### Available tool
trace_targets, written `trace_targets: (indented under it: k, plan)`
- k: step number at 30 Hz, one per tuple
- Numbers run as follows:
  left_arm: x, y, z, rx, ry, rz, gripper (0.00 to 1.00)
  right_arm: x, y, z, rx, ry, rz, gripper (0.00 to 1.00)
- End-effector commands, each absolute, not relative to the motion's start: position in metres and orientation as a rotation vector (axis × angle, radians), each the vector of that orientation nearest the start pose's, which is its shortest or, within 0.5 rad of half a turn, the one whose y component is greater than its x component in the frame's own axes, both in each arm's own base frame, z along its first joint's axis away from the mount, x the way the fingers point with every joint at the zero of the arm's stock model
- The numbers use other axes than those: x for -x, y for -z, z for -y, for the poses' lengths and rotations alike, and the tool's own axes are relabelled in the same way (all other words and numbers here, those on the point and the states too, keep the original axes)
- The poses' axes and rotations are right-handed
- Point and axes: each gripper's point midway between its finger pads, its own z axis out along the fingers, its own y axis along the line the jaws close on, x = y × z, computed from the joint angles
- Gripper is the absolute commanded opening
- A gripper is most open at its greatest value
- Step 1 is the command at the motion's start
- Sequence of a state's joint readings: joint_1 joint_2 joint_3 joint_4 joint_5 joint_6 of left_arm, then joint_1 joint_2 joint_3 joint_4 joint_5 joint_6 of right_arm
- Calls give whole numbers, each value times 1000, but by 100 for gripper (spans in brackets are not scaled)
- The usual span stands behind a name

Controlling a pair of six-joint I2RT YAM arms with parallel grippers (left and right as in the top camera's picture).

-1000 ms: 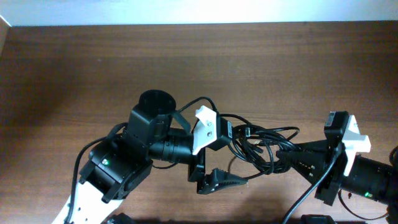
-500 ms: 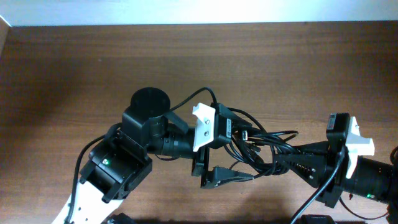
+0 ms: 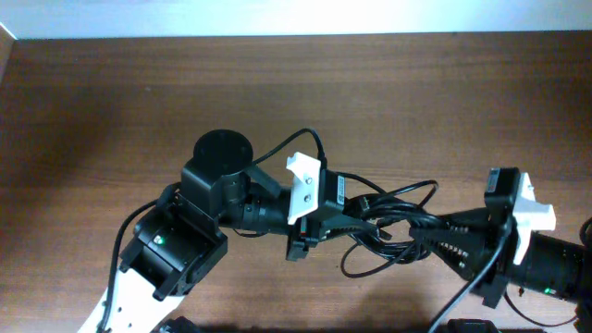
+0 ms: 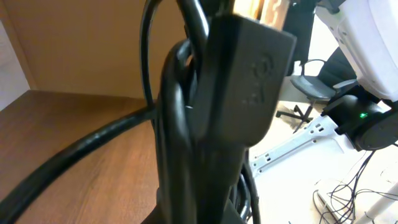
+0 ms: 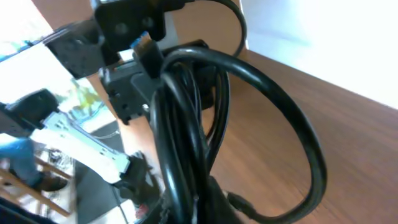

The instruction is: Untangle cables

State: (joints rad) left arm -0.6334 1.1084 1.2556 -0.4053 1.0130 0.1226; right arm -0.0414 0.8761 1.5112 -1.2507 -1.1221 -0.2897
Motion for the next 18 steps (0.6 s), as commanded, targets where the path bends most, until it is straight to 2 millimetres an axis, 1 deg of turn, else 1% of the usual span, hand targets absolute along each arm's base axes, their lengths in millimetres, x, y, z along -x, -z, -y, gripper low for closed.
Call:
trace_targets:
  k: [1, 2, 3, 4, 5, 6, 12, 15, 16, 17, 18]
  plan:
    - [-156, -405, 292, -1314, 1248, -1348, 0, -155, -414, -135, 759, -828, -1841, 39]
    - [-160, -403, 292, -1300, 1229, -1366, 0, -158, -411, -131, 743, -797, -1862, 52]
    - [-163, -402, 292, -1289, 1213, -1382, 0, -160, -409, -130, 736, -781, -1871, 61]
    - [-168, -398, 291, -1270, 1188, -1414, 0, -160, -409, -130, 736, -781, -1870, 80]
    - [-172, -395, 290, -1254, 1166, -1439, 0, -159, -410, -130, 739, -784, -1867, 89]
    - [-177, -392, 290, -1234, 1139, -1468, 0, -159, -410, -130, 741, -786, -1865, 93]
    - [-202, -372, 283, -1146, 1002, -1612, 0, -159, -411, -130, 742, -783, -1861, 93]
    - [-210, -369, 280, -1115, 952, -1641, 0, -160, -412, -131, 720, -803, -1868, 94]
    - [-210, -369, 280, -1113, 949, -1640, 0, -160, -413, -131, 689, -825, -1881, 94]
    - [-211, -370, 280, -1113, 949, -1637, 0, -161, -416, -132, 619, -881, -1904, 94]
    - [-211, -370, 280, -1113, 949, -1634, 0, -160, -419, -133, 586, -924, -1910, 94]
